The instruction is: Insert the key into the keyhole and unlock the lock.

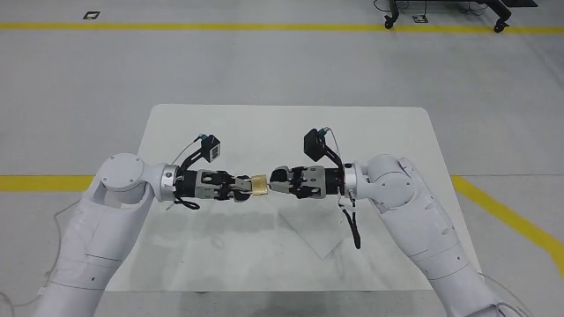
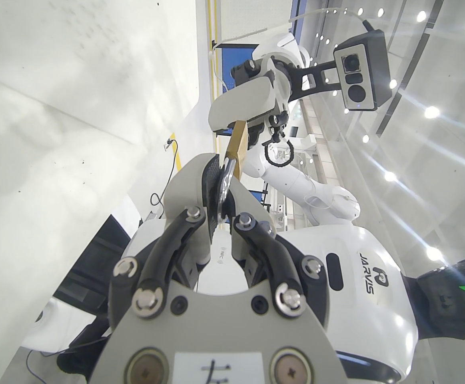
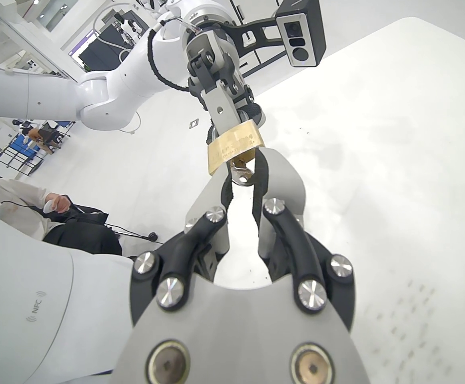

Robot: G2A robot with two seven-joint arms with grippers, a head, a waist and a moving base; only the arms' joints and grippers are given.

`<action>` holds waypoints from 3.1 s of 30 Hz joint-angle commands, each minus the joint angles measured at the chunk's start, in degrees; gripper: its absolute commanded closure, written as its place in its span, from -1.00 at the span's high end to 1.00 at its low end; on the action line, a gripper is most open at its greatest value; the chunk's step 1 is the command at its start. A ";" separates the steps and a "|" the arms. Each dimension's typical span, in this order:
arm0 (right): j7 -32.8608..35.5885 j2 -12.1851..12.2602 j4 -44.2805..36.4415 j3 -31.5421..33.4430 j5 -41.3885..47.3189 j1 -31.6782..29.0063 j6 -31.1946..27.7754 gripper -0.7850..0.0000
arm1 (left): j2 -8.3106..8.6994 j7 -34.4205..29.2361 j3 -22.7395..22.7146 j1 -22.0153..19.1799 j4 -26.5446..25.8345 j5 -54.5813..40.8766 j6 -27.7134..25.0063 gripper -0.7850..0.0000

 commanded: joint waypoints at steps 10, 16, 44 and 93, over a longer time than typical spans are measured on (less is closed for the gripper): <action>4.50 0.52 3.80 -2.01 11.88 2.06 6.24 -1.00 | 0.37 2.85 0.88 0.30 -1.14 2.78 -1.41 -1.00; 5.87 0.79 5.65 -2.23 16.17 3.13 9.61 -1.00 | 0.57 5.24 0.84 0.71 -1.87 4.08 -2.54 -1.00; 0.82 4.76 0.96 11.51 20.42 -4.67 11.78 1.00 | 0.50 16.95 4.40 1.51 -6.70 10.63 -2.68 -1.00; 0.40 5.02 0.12 12.86 20.41 -5.70 11.77 1.00 | -2.24 45.73 2.49 -0.28 -19.84 41.72 4.36 1.00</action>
